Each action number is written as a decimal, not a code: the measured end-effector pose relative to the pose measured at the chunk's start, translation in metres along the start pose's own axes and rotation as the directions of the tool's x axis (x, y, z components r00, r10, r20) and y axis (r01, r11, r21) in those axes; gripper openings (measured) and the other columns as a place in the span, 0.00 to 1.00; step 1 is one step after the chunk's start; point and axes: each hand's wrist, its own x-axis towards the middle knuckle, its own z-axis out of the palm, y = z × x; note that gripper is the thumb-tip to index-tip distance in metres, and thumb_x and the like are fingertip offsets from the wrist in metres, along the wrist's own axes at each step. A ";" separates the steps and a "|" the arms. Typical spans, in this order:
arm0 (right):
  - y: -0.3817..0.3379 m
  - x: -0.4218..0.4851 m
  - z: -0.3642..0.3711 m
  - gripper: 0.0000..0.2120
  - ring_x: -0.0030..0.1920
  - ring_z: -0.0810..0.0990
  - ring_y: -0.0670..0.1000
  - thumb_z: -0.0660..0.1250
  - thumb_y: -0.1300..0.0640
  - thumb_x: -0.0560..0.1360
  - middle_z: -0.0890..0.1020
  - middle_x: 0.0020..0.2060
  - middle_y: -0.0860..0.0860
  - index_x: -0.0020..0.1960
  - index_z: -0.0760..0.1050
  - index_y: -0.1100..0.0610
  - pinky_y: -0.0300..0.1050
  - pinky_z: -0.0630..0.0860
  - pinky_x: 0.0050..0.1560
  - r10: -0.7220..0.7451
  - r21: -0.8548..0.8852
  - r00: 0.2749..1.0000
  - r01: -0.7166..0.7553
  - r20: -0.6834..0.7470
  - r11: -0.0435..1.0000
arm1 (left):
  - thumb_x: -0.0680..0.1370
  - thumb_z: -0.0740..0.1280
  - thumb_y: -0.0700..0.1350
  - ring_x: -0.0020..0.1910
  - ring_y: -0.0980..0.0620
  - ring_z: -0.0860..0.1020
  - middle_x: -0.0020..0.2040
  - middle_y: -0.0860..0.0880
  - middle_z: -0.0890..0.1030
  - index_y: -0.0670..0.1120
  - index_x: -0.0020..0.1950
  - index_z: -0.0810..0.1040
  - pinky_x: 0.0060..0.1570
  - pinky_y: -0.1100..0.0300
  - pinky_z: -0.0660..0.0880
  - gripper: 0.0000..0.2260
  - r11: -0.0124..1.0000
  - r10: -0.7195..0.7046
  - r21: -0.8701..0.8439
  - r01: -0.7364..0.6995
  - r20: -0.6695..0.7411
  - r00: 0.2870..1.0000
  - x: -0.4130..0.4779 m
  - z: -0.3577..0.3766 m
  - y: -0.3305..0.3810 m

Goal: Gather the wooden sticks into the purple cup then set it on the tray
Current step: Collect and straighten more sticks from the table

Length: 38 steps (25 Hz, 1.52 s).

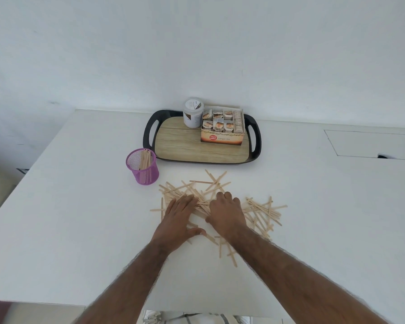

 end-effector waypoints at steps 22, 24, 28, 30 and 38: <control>0.049 0.015 -0.018 0.07 0.54 0.74 0.52 0.68 0.54 0.77 0.80 0.40 0.46 0.46 0.83 0.53 0.48 0.69 0.49 0.013 0.457 0.998 0.014 -0.057 0.890 | 0.86 0.58 0.50 0.68 0.56 0.75 0.69 0.52 0.78 0.49 0.73 0.74 0.62 0.69 0.69 0.17 0.579 -0.509 -0.787 0.211 -0.148 0.848 0.045 -0.034 0.050; 0.047 0.016 -0.017 0.07 0.53 0.74 0.52 0.67 0.54 0.78 0.82 0.42 0.48 0.47 0.83 0.54 0.49 0.70 0.50 -0.031 0.412 0.995 0.068 -0.096 0.909 | 0.86 0.59 0.50 0.66 0.56 0.77 0.66 0.51 0.81 0.48 0.72 0.75 0.65 0.63 0.72 0.16 0.567 -0.487 -0.803 0.184 -0.147 0.861 0.049 -0.032 0.058; 0.042 0.018 -0.018 0.08 0.49 0.74 0.54 0.65 0.55 0.80 0.81 0.41 0.51 0.43 0.75 0.55 0.49 0.70 0.47 -0.116 0.359 0.981 0.166 -0.157 0.918 | 0.86 0.60 0.46 0.59 0.63 0.80 0.58 0.53 0.84 0.48 0.69 0.77 0.58 0.69 0.73 0.14 0.561 -0.473 -0.809 0.178 -0.137 0.870 0.052 -0.027 0.062; 0.039 0.019 -0.018 0.08 0.47 0.74 0.55 0.63 0.55 0.81 0.80 0.40 0.52 0.43 0.69 0.52 0.50 0.68 0.44 -0.147 0.326 0.970 0.205 -0.195 0.923 | 0.86 0.59 0.45 0.58 0.67 0.79 0.59 0.54 0.84 0.47 0.70 0.77 0.56 0.73 0.73 0.14 0.568 -0.475 -0.802 0.186 -0.135 0.870 0.052 -0.026 0.061; 0.029 0.027 -0.014 0.06 0.51 0.75 0.54 0.60 0.57 0.83 0.81 0.46 0.49 0.52 0.76 0.53 0.54 0.69 0.53 -0.148 0.291 0.974 0.193 -0.170 0.937 | 0.86 0.58 0.42 0.59 0.71 0.76 0.63 0.54 0.81 0.48 0.72 0.76 0.57 0.77 0.71 0.15 0.598 -0.460 -0.779 0.191 -0.139 0.877 0.058 -0.030 0.064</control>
